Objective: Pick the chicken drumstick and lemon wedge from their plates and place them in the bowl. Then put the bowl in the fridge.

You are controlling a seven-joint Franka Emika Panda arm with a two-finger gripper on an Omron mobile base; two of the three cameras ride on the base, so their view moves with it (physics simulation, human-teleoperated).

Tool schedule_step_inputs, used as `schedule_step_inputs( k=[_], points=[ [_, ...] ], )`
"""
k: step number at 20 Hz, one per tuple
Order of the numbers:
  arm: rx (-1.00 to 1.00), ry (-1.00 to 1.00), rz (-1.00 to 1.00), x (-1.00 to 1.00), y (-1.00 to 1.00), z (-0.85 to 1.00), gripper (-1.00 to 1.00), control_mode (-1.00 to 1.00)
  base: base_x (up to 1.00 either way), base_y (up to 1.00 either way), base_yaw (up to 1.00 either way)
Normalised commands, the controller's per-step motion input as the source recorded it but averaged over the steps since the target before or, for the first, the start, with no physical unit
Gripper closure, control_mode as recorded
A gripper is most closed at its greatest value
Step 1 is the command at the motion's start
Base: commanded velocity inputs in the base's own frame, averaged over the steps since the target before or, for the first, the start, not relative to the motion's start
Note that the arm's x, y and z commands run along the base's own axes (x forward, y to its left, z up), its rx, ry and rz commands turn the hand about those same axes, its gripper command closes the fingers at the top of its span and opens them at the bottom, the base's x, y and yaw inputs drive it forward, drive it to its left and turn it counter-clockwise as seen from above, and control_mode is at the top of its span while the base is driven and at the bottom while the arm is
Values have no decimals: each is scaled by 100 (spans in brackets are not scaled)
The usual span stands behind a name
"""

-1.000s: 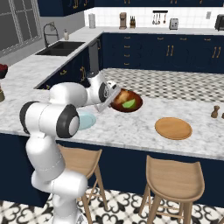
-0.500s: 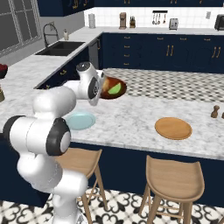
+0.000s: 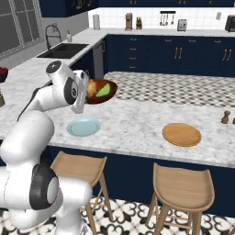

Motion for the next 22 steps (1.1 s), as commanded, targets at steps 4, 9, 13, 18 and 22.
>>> schedule_step_inputs(
  k=[4, 9, 13, 18, 22],
  points=[
    [2, -17, 4, -100, 2, 4, 100, -100, 0, 0, 0],
    [6, -4, 11, -100, 0, 7, 100, -100, 0, 0, 0],
    [0, 0, 8, -100, 0, 2, 100, -100, 0, 0, 0],
    [0, -1, 5, -100, 0, 0, 100, -100, 0, 0, 0],
    [0, 0, 2, -40, 0, 0, 100, -100, 0, 0, 0]
  ],
)
